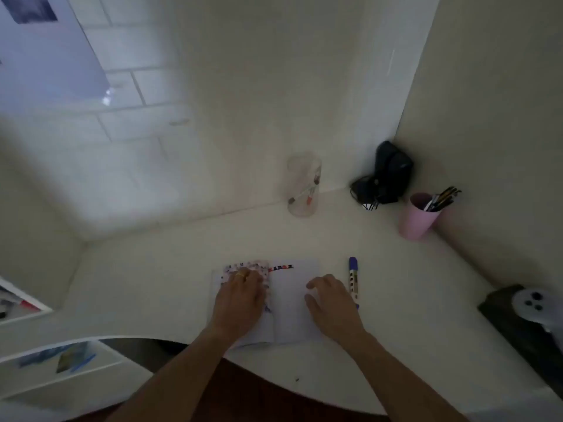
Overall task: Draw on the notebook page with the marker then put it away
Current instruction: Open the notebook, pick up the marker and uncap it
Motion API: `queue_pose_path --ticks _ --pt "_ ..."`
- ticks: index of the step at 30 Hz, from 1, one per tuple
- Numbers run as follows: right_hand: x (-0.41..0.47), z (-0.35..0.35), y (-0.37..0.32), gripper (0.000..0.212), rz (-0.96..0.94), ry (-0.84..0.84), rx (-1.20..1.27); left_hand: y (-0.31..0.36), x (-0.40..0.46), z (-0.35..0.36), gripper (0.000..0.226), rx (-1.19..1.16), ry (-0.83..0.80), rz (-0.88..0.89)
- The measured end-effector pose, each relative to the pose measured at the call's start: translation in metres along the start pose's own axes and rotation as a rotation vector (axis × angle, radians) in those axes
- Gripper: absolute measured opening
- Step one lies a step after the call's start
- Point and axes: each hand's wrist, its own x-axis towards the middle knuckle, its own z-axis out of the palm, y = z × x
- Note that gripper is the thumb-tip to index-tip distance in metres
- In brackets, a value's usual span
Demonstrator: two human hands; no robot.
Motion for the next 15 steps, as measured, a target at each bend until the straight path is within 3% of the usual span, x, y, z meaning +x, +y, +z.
queue_pose_path --ticks 5,15 --pt "-0.009 0.033 0.014 0.015 -0.068 0.147 -0.081 -0.017 -0.020 0.033 0.021 0.036 0.132 0.075" --pt "-0.021 0.052 0.018 0.021 -0.168 0.294 -0.187 -0.022 -0.027 0.051 0.037 0.148 0.234 0.065"
